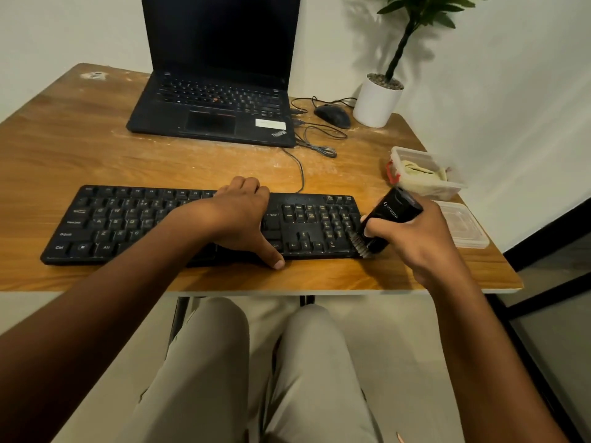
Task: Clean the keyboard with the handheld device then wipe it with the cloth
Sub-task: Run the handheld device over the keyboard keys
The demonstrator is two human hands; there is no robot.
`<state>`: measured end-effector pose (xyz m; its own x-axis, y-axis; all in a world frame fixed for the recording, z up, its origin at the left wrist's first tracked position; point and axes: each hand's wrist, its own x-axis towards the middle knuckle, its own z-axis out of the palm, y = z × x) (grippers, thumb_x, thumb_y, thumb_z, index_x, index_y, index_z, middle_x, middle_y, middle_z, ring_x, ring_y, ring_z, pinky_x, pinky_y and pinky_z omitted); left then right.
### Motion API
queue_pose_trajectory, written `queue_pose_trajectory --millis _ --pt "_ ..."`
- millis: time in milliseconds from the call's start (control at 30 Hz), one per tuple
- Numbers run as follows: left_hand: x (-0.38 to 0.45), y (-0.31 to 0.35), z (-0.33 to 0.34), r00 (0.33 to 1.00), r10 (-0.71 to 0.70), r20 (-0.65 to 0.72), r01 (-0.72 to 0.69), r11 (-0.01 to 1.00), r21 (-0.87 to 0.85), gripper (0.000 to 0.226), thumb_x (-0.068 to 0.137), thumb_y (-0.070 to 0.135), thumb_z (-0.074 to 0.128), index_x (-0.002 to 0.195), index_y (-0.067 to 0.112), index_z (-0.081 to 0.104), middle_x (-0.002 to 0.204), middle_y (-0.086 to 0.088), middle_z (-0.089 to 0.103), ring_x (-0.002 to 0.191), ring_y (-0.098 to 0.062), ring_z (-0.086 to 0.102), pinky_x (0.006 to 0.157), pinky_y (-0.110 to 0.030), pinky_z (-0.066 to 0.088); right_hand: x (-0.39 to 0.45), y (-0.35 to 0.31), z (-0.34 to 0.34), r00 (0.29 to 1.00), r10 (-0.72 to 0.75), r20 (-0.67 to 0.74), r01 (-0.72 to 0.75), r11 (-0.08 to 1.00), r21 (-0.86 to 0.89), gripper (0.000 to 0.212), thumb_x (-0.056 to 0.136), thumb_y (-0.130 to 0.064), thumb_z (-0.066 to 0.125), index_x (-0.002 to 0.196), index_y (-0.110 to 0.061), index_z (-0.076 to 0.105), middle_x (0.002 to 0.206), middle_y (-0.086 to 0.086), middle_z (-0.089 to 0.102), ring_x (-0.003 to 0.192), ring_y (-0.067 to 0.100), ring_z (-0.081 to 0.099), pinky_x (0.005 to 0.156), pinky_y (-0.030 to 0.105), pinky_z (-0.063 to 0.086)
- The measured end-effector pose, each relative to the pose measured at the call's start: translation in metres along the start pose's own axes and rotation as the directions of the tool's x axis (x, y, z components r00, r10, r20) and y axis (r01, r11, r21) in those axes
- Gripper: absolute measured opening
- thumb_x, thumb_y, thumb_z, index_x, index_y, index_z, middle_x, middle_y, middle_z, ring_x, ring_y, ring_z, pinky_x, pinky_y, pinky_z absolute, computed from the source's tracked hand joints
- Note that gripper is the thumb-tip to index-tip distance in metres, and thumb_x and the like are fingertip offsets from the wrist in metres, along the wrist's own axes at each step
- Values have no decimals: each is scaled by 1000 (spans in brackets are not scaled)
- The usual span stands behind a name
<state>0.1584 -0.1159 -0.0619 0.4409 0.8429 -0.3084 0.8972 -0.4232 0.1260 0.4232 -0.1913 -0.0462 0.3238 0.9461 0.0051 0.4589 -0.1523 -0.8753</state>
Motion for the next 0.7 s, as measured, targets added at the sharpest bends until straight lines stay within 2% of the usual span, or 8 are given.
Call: queue_pose_trajectory --millis 100,167,233,267,333,400,700 --pt "-3 1 -1 1000 -7 -6 7 1000 0 137 52 85 75 157 15 21 156 -5 25 146 -27 20 121 -47 28 -10 3 -7 999 35 -9 -33 987 159 28 68 4 80 93 -3 68 93 12 77 92 31 73 78 48 60" --pt "-5 3 -2 1000 -14 -2 14 1000 3 136 54 84 76 157 15 20 157 -5 24 146 -27 19 122 -46 28 -14 6 -6 998 52 -24 -45 971 236 44 63 -2 81 105 -1 66 98 15 77 97 36 73 76 47 60" --pt "-6 4 -3 1000 -21 5 21 1000 3 135 57 82 77 158 15 18 158 -5 22 147 -27 18 122 -46 26 -17 6 -5 994 71 -79 -43 950 310 67 57 -10 83 119 -8 60 102 10 76 99 29 73 78 42 62" --pt "-7 5 -4 1000 -24 7 24 1000 2 135 57 81 77 159 15 18 159 -6 22 148 -27 17 123 -46 26 -19 4 -5 989 79 -123 -32 939 342 71 60 -7 83 124 -12 54 102 6 74 97 22 73 81 42 61" --pt "-6 6 -5 1000 -28 9 28 1000 -2 136 57 81 77 159 15 17 159 -6 22 148 -27 17 123 -47 26 -24 -1 -5 978 80 -195 2 921 391 71 71 5 78 130 -17 45 101 1 68 91 12 68 83 42 60" --pt "-6 6 -5 1000 -29 13 29 1000 -1 137 57 82 77 159 15 16 159 -6 21 148 -28 17 123 -47 26 -28 -4 -6 975 71 -212 23 911 411 72 75 10 74 132 -20 42 102 1 65 90 11 67 82 38 61" --pt "-6 5 -6 1000 -22 23 21 1000 3 135 57 82 76 158 14 18 158 -5 22 147 -27 17 122 -46 27 -24 0 -8 955 10 -295 129 884 449 68 80 7 72 130 -29 47 102 -1 67 89 7 68 78 31 62"
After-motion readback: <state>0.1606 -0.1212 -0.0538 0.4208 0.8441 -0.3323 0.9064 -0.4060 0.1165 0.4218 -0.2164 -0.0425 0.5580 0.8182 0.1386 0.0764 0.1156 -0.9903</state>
